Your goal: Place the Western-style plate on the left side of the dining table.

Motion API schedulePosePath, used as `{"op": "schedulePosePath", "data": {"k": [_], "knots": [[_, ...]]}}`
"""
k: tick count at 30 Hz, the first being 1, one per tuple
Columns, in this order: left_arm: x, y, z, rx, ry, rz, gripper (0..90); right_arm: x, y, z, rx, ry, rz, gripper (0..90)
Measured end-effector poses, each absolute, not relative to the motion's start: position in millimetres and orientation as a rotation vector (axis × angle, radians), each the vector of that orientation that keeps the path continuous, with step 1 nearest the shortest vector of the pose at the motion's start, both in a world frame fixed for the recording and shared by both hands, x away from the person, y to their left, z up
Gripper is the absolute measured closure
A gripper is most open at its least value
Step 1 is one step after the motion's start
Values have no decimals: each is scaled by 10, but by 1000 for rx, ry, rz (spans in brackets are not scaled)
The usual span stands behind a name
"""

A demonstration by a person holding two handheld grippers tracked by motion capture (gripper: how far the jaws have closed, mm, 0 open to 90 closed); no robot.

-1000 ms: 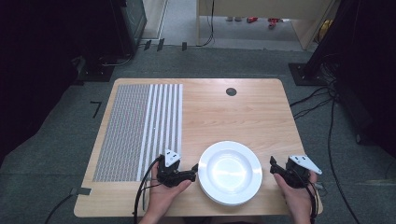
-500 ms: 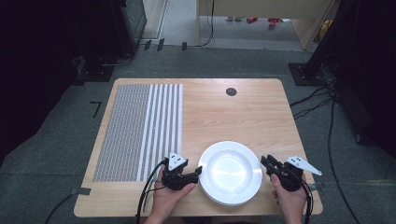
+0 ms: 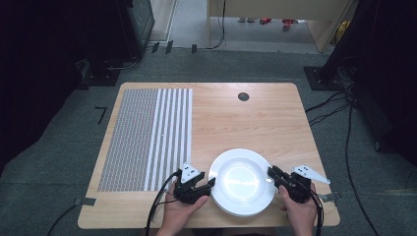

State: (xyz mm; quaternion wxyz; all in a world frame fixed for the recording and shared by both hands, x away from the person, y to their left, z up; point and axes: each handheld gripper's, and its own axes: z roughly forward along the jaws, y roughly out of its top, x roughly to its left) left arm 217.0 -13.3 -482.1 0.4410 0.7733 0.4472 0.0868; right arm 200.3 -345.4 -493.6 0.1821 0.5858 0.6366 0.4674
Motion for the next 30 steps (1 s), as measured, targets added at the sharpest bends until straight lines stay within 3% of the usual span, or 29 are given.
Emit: {"op": "schedulePosePath", "data": {"k": [7,30], "knots": [[2116,-198,-4828,1930,1078,236,595,1977,-3486,-4949,1743,1736,1377,800],[2133,-149,-4854,1894,1104,169,593,1930,-3595,-4966,1994,1598,1528,821]]}}
